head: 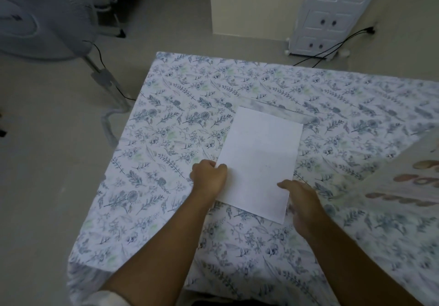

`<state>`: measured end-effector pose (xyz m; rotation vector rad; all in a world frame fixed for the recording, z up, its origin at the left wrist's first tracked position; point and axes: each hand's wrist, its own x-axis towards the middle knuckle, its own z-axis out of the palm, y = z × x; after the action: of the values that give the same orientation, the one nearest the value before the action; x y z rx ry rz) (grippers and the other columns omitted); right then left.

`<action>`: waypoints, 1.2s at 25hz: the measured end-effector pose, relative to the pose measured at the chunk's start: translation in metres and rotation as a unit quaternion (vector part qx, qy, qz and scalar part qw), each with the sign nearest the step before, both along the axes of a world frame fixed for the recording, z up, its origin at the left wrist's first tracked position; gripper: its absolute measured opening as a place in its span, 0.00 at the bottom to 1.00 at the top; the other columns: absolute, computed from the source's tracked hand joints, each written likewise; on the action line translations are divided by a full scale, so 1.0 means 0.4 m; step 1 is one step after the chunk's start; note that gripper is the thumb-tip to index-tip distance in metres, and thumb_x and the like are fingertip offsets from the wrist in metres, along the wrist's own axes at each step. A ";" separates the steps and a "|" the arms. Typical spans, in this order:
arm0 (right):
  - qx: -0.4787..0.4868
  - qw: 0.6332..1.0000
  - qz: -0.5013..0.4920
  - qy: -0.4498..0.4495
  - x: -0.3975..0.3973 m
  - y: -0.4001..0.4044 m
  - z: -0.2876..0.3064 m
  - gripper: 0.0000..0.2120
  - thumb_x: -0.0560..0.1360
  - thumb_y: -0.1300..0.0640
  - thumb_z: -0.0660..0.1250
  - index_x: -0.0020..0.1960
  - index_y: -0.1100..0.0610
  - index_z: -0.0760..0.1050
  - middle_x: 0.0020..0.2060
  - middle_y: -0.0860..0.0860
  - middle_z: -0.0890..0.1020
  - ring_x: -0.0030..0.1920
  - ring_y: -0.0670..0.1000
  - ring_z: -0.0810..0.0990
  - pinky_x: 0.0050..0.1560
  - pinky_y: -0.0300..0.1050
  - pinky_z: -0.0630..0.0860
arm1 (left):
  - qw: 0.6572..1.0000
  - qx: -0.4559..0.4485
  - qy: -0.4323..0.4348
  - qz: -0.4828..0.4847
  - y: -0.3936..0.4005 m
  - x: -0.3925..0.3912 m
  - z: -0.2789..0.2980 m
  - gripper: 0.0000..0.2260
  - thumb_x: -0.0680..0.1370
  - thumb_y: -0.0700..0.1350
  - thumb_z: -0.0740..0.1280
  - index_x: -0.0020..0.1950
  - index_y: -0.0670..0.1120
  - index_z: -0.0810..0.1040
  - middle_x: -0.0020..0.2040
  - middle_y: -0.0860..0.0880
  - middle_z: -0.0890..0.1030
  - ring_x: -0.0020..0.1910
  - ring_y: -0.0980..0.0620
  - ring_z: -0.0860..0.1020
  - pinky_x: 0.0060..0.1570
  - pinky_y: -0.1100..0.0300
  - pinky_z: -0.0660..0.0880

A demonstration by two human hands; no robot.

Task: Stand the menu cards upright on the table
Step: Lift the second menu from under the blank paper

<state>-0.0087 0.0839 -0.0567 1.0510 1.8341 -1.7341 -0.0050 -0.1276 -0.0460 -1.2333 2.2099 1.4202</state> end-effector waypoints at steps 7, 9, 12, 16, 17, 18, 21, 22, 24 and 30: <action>-0.116 0.993 -0.002 -0.030 0.007 0.071 0.038 0.11 0.78 0.61 0.68 0.59 0.59 0.80 0.56 0.57 0.85 0.49 0.53 0.82 0.45 0.48 0.78 | 0.995 0.094 0.022 -0.003 -0.022 0.044 0.050 0.15 0.80 0.45 0.64 0.67 0.50 0.75 0.61 0.48 0.77 0.55 0.48 0.77 0.55 0.51 0.75; -0.131 0.991 0.025 -0.009 0.017 0.098 0.054 0.15 0.81 0.65 0.61 0.65 0.59 0.77 0.59 0.59 0.84 0.49 0.54 0.83 0.39 0.46 0.79 | 0.993 0.116 0.035 -0.004 -0.044 0.056 0.070 0.17 0.81 0.43 0.62 0.68 0.51 0.78 0.60 0.48 0.80 0.57 0.45 0.80 0.56 0.50 0.78; -0.152 0.986 0.068 0.027 0.012 0.133 0.088 0.20 0.82 0.68 0.57 0.71 0.55 0.73 0.60 0.56 0.83 0.56 0.58 0.83 0.46 0.53 0.81 | 0.985 0.164 0.059 -0.013 -0.073 0.071 0.113 0.18 0.79 0.36 0.60 0.56 0.48 0.88 0.51 0.45 0.89 0.46 0.46 0.86 0.42 0.58 0.82; -0.177 0.977 0.078 0.092 -0.018 0.161 0.152 0.17 0.83 0.63 0.58 0.66 0.49 0.76 0.52 0.46 0.87 0.57 0.56 0.83 0.48 0.55 0.81 | 0.973 0.194 0.117 -0.039 -0.082 0.083 0.164 0.17 0.78 0.31 0.63 0.51 0.45 0.90 0.50 0.45 0.90 0.49 0.46 0.88 0.47 0.61 0.83; -0.178 0.976 0.077 0.103 -0.027 0.166 0.165 0.15 0.83 0.61 0.59 0.65 0.51 0.78 0.52 0.47 0.87 0.58 0.56 0.82 0.48 0.55 0.81 | 0.969 0.194 0.140 -0.054 -0.083 0.085 0.177 0.16 0.78 0.31 0.66 0.52 0.46 0.89 0.51 0.47 0.90 0.51 0.48 0.88 0.49 0.61 0.83; -0.184 0.973 0.073 0.115 -0.035 0.169 0.175 0.15 0.83 0.60 0.60 0.64 0.53 0.80 0.52 0.48 0.87 0.58 0.56 0.82 0.47 0.55 0.82 | 0.965 0.191 0.167 -0.069 -0.086 0.086 0.190 0.14 0.78 0.31 0.69 0.52 0.47 0.89 0.52 0.48 0.90 0.53 0.50 0.87 0.50 0.62 0.82; -0.138 0.963 0.120 0.198 -0.059 0.169 0.206 0.17 0.80 0.67 0.63 0.61 0.52 0.84 0.53 0.47 0.87 0.55 0.52 0.85 0.47 0.48 0.84 | 0.952 0.131 0.248 -0.119 -0.110 0.076 0.242 0.14 0.76 0.34 0.75 0.50 0.54 0.89 0.50 0.50 0.90 0.48 0.59 0.86 0.48 0.67 0.80; -0.083 0.952 0.166 0.243 -0.068 0.164 0.217 0.19 0.79 0.69 0.66 0.62 0.50 0.84 0.55 0.43 0.86 0.54 0.49 0.85 0.49 0.45 0.84 | 0.949 0.084 0.273 -0.136 -0.121 0.067 0.257 0.13 0.75 0.36 0.76 0.50 0.54 0.90 0.47 0.49 0.89 0.43 0.61 0.84 0.44 0.69 0.79; 0.063 0.910 0.233 0.337 -0.088 0.140 0.239 0.17 0.77 0.64 0.72 0.61 0.48 0.83 0.52 0.41 0.86 0.52 0.42 0.85 0.51 0.36 0.80 | 0.934 -0.004 0.321 -0.153 -0.138 0.047 0.279 0.09 0.74 0.40 0.77 0.51 0.51 0.90 0.44 0.48 0.83 0.38 0.60 0.78 0.39 0.68 0.74; 0.202 0.841 0.230 0.445 -0.145 0.047 0.269 0.04 0.78 0.58 0.70 0.51 0.53 0.83 0.46 0.45 0.83 0.49 0.38 0.81 0.43 0.22 0.71 | 0.908 0.026 0.408 -0.093 -0.178 0.008 0.291 0.08 0.79 0.43 0.73 0.49 0.56 0.88 0.52 0.50 0.88 0.54 0.54 0.86 0.52 0.63 0.81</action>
<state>-0.0668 0.1025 0.0510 -0.2281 2.7847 -1.6647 -0.0019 -0.1988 0.0702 -0.3841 2.6410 2.1551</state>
